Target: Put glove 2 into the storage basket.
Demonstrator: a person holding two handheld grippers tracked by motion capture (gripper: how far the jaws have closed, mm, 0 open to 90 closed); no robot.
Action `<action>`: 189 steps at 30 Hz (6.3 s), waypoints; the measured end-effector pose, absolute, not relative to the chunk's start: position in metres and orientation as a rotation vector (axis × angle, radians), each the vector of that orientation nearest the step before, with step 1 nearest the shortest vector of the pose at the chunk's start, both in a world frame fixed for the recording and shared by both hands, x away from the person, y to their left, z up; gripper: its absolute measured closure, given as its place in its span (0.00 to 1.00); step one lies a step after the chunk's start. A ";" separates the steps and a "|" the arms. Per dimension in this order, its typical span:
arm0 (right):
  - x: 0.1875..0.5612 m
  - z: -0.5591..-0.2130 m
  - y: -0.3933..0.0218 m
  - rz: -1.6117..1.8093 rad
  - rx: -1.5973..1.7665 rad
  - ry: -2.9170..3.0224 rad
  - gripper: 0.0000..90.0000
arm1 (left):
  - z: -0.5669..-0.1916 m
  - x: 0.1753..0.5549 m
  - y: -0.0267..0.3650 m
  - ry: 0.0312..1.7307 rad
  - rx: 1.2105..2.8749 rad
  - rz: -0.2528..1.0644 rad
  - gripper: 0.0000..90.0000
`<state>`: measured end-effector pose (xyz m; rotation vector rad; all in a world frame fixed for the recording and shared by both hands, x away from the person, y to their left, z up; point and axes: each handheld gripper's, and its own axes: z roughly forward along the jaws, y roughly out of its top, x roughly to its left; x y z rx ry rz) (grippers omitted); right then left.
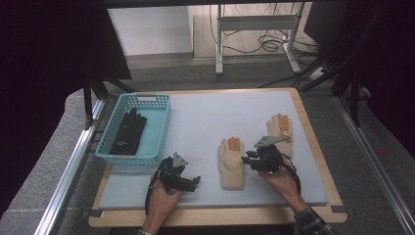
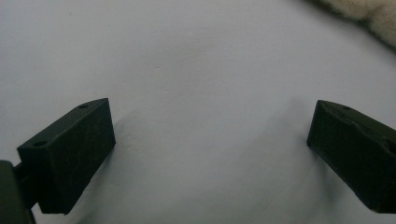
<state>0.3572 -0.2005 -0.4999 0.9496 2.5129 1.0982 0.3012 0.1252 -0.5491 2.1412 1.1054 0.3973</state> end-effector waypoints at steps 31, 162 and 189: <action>0.402 -0.486 -0.306 1.047 1.160 2.244 0.62 | -0.549 0.301 0.125 1.105 2.141 0.397 0.01; 0.325 -0.531 -0.130 1.161 0.797 2.659 0.91 | -0.550 0.297 0.145 1.099 2.153 0.386 0.00; 0.338 -0.508 -0.232 1.071 0.974 2.388 0.30 | -0.551 0.297 0.143 1.119 2.137 0.389 0.00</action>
